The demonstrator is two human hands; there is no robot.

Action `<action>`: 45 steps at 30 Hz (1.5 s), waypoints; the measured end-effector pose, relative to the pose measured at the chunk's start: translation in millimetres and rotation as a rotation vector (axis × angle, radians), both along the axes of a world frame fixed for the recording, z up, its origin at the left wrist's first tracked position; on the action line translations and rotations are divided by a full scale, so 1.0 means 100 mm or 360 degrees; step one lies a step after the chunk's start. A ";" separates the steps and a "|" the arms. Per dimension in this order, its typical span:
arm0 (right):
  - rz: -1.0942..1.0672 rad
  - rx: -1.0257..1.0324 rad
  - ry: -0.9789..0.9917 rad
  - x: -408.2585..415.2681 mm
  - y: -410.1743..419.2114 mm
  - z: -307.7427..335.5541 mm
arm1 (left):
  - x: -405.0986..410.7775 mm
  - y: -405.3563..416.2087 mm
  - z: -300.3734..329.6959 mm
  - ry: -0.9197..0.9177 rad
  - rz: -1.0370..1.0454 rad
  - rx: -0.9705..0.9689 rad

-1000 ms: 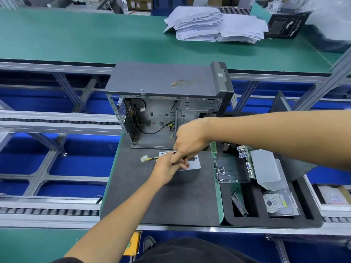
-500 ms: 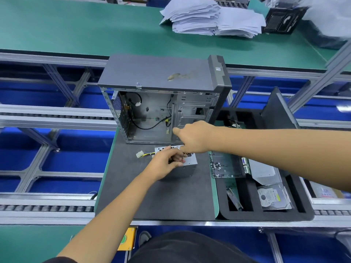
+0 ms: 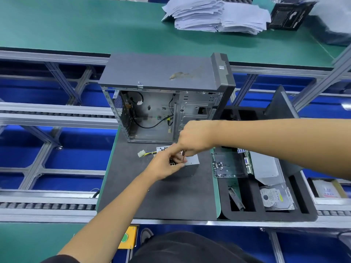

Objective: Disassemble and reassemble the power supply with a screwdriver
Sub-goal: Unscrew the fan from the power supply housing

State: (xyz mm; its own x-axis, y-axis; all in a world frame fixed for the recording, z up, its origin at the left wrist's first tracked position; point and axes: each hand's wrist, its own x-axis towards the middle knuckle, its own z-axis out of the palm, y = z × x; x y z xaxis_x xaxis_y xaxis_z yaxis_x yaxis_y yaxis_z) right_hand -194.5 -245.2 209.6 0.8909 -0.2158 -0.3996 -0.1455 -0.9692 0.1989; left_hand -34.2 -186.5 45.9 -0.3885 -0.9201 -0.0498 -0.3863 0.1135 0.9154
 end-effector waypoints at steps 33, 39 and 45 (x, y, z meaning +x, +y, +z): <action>-0.1285 0.0338 -0.0036 0.45 -0.04 0.00 | 0.27 0.01 0.09 -0.0158 -0.0116 -0.0191; -0.1698 0.0453 -0.0796 0.01 0.04 -0.16 | 1.20 0.29 -0.19 -0.0251 0.0486 0.0002; -0.2141 0.0604 -0.1353 -0.07 0.43 -0.74 | 1.57 0.75 -0.69 -0.0674 0.0647 0.0272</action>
State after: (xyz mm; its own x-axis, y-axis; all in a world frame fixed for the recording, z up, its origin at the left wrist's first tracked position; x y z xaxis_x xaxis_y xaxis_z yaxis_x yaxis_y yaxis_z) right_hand -201.6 -202.3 135.4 0.1319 -0.9828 -0.1290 -0.8134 -0.0329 -0.5808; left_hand 122.3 -111.9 -22.7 0.0781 -0.9558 -0.2833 -0.7020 -0.2545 0.6652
